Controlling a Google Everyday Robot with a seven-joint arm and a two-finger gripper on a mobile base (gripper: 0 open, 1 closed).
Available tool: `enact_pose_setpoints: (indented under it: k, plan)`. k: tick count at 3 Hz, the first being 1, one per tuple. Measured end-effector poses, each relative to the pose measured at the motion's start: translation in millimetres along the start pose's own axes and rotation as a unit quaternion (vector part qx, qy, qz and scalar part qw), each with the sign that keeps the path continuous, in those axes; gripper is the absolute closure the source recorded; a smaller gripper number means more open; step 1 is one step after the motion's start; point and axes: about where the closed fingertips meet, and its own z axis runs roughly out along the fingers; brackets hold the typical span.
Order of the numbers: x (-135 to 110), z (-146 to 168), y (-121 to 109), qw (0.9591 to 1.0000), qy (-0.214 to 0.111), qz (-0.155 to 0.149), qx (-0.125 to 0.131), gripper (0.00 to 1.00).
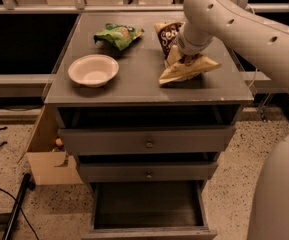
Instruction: Place brown chip bag into bottom drawer
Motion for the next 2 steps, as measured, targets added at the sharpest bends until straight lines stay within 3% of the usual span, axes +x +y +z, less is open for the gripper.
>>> enact_pose_setpoints:
  k: [2]
  plan:
    - [-1,-14,-12,0.9998,-0.007,-0.018,-0.009,1.0]
